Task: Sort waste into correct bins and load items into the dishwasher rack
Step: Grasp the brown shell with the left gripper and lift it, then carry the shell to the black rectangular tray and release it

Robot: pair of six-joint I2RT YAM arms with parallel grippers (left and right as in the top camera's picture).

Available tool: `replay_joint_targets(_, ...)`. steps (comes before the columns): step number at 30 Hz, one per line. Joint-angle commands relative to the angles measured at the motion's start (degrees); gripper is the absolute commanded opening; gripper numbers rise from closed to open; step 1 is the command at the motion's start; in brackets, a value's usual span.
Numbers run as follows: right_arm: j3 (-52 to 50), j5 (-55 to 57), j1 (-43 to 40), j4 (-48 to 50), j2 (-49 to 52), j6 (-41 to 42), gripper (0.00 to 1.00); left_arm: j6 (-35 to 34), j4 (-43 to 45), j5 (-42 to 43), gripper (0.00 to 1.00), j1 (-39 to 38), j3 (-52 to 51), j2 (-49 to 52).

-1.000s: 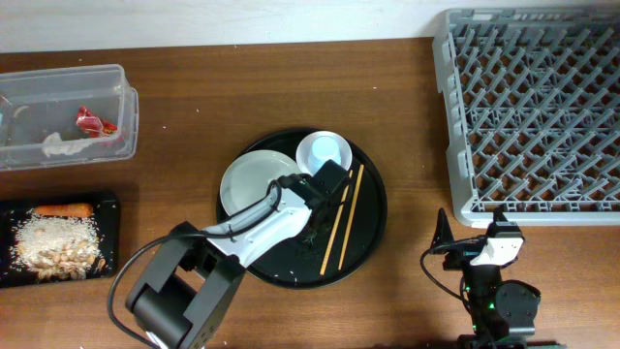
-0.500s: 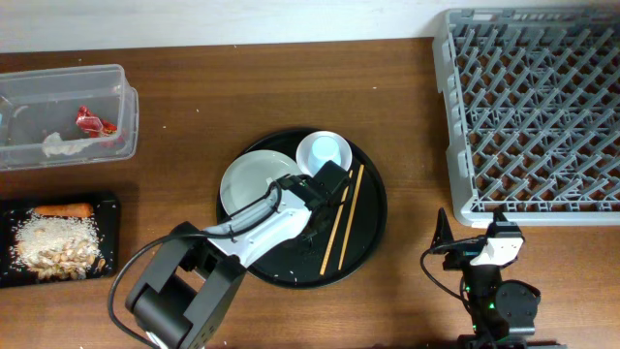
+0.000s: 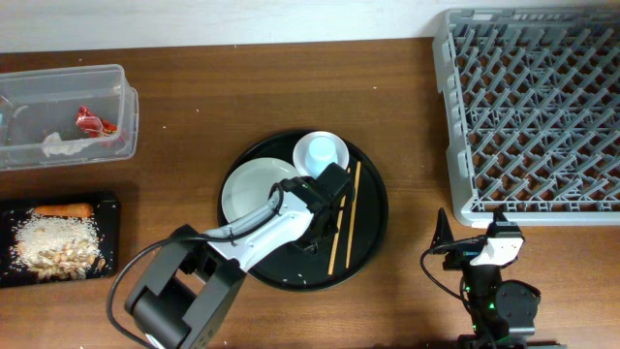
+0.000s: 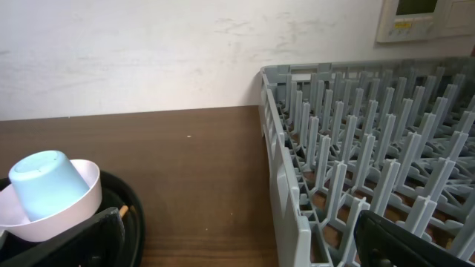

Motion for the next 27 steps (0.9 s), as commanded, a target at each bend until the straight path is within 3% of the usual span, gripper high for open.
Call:
replay_joint_targets(1, -0.83, 0.52, -0.26, 0.17, -0.42, -0.35, 0.98, 3.13, -1.33, 8.74, 0.15, -0.57, -0.26, -4.85)
replay_joint_targets(6, -0.83, 0.52, -0.26, 0.17, -0.42, -0.35, 0.98, 4.59, -3.65, 6.91, 0.16, -0.39, -0.26, -13.31)
replay_joint_targets(10, -0.83, 0.52, -0.26, 0.17, -0.42, -0.35, 0.98, 5.16, -8.24, -5.35, 0.16, 5.05, -0.26, -21.99)
replay_joint_targets(13, -0.83, 0.52, -0.26, 0.17, -0.42, -0.35, 0.98, 5.18, -12.13, -12.9, 0.17, 15.37, -0.26, -27.89)
replay_joint_targets(16, -0.83, 0.52, -0.26, 0.17, -0.42, -0.35, 0.98, 5.18, -12.85, -15.89, 0.17, 30.05, -0.26, -30.62)
replay_joint_targets(17, -0.83, 0.52, -0.26, 0.17, -0.42, -0.35, 0.98, 5.14, -12.39, -15.87, 0.17, 38.34, -0.28, -30.32)
replay_joint_targets(27, -0.83, 0.52, -0.26, 0.17, -0.42, -0.35, 0.98, 5.14, -3.74, -15.5, 0.17, 67.45, -0.31, -20.28)
